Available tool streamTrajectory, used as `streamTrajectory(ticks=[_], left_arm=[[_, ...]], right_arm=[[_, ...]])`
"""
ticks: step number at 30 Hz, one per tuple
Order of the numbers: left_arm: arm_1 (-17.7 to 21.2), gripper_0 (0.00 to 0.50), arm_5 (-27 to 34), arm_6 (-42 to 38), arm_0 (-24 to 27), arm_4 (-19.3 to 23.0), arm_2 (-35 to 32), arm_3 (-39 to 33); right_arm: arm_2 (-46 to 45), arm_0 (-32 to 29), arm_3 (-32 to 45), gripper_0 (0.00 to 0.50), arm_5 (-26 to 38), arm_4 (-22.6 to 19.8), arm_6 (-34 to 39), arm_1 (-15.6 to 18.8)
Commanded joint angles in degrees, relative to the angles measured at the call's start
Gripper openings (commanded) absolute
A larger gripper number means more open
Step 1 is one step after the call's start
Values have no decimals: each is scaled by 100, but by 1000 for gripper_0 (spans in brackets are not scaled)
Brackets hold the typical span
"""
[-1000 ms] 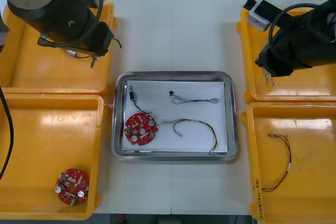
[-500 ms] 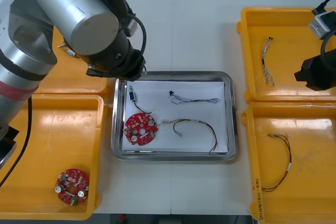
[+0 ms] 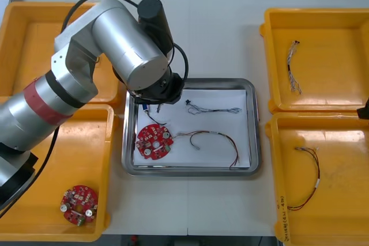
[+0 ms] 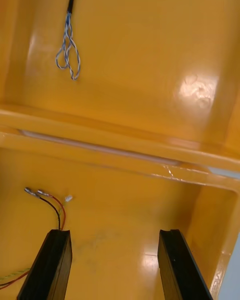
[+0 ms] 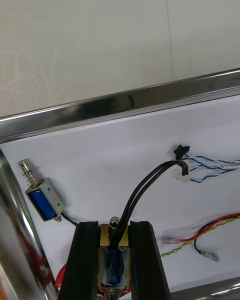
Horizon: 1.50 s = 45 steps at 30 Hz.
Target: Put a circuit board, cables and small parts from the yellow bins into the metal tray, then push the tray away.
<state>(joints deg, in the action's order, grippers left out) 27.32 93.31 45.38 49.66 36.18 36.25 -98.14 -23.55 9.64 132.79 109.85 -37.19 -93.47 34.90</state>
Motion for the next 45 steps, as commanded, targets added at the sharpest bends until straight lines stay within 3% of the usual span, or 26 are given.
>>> streamTrajectory(ticks=[1,7,18,31,32,33,34,35,45], left_arm=[[-166,1,-252,6,0,-85,216,155],[-175,3,-674,-3,0,-120,506,560],[-166,0,-1061,-29,-114,-217,664,814],[-166,7,-1087,-20,-158,-261,664,850],[-166,133,-1087,-29,-149,-261,664,850],[-166,339,-1087,-29,-158,-261,664,850],[-166,449,-1087,-38,-158,-261,664,850],[-166,500,-1087,-38,-149,-261,664,850],[-148,500,-1087,-82,-149,-269,594,788]], right_arm=[[-317,-349,204,500,15,-262,584,140],[-308,-516,204,500,15,-526,989,104],[-229,-604,19,500,15,-332,1068,-63],[-194,-604,-34,500,15,-262,1085,-63],[-194,-612,-34,500,15,-262,1085,-63],[-194,-604,-34,500,15,-262,1077,-63],[-194,-612,-34,500,15,-262,1085,-71],[-194,-612,-34,500,15,-262,1085,-63],[-194,-595,-34,500,15,-280,1077,-71]])
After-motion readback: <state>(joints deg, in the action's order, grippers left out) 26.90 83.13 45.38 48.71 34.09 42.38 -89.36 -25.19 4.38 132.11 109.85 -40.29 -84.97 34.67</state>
